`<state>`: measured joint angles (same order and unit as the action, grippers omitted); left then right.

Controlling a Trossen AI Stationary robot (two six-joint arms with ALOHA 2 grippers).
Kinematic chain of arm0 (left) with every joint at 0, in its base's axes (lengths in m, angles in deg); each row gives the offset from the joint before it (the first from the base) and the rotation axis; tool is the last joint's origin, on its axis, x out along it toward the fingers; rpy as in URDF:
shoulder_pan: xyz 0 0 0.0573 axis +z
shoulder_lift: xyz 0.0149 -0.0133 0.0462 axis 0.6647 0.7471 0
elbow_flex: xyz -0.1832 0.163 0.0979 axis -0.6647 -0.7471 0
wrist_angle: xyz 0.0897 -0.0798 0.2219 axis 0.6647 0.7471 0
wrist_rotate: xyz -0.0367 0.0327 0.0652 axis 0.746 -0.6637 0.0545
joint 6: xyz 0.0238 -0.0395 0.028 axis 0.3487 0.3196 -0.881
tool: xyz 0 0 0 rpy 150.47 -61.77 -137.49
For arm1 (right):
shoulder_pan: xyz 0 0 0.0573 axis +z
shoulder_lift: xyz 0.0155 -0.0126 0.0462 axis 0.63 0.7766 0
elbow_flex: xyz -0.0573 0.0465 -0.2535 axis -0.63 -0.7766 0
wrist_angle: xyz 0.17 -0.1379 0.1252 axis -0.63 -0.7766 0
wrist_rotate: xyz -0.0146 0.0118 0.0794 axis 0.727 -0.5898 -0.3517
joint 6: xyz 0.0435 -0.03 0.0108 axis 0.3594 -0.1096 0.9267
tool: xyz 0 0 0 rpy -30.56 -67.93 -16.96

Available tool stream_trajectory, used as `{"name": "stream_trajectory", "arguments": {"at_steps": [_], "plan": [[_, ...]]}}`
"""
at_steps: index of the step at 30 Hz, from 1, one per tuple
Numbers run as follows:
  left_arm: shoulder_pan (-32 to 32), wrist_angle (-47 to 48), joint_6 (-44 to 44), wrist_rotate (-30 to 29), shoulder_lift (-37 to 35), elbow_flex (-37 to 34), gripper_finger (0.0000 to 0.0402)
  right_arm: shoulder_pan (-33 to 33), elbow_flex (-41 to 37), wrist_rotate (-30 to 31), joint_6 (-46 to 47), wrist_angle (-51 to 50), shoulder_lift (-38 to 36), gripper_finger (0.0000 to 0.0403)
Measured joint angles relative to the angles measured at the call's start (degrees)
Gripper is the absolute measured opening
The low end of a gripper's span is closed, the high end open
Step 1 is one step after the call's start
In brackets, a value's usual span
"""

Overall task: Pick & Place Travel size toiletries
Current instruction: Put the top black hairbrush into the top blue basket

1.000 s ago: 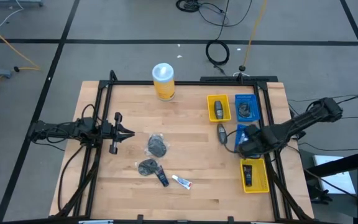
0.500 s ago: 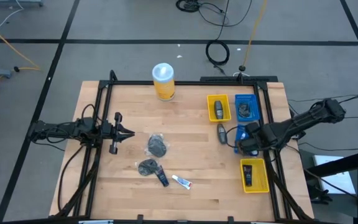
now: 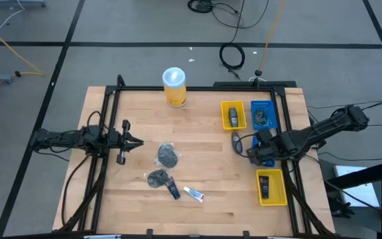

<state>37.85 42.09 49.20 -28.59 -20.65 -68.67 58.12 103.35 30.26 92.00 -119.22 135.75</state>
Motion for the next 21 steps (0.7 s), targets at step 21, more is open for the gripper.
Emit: {"name": "stream_trajectory", "arguments": {"at_steps": [21], "plan": [[-0.02, 0.00, 0.00, -0.02, 0.00, 0.00, 0.0033, -0.72, -21.84, 6.29, -58.87, 107.77, 5.51, 0.0138]]}}
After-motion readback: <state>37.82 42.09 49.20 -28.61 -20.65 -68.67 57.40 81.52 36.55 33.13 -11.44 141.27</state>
